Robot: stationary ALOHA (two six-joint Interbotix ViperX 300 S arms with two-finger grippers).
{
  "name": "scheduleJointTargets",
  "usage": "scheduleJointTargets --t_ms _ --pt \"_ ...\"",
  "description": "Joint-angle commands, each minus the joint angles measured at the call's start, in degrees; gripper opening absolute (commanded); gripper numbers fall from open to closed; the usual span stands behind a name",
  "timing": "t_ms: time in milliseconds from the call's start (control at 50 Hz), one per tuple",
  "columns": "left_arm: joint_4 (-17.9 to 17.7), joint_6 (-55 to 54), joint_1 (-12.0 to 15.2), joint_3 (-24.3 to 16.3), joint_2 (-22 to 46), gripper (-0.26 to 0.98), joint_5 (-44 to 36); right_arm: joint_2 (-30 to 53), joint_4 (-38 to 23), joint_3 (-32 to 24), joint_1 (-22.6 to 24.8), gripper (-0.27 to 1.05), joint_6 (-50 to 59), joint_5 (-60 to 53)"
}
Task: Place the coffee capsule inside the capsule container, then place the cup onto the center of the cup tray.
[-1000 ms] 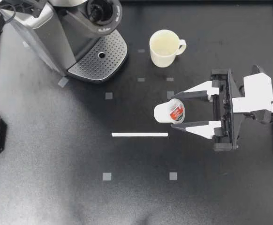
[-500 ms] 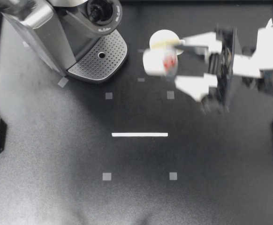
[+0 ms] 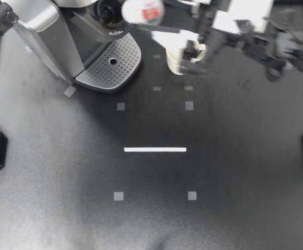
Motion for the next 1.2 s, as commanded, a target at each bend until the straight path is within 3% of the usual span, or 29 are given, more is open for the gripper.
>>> scheduleJointTargets --t_ms 0,200,1180 --pt "0.35 -0.09 0.18 -0.7 -0.26 0.12 0.09 1.05 -0.09 -4.22 -0.44 0.47 -0.53 2.81" --pt "0.35 0.0 0.09 -0.44 -0.44 0.12 0.09 3.69 -0.09 -6.86 -0.44 0.47 -1.23 4.92" --pt "0.35 0.09 0.18 0.62 -1.05 0.12 0.62 7.82 -1.41 -9.23 -2.55 0.47 -1.23 5.45"
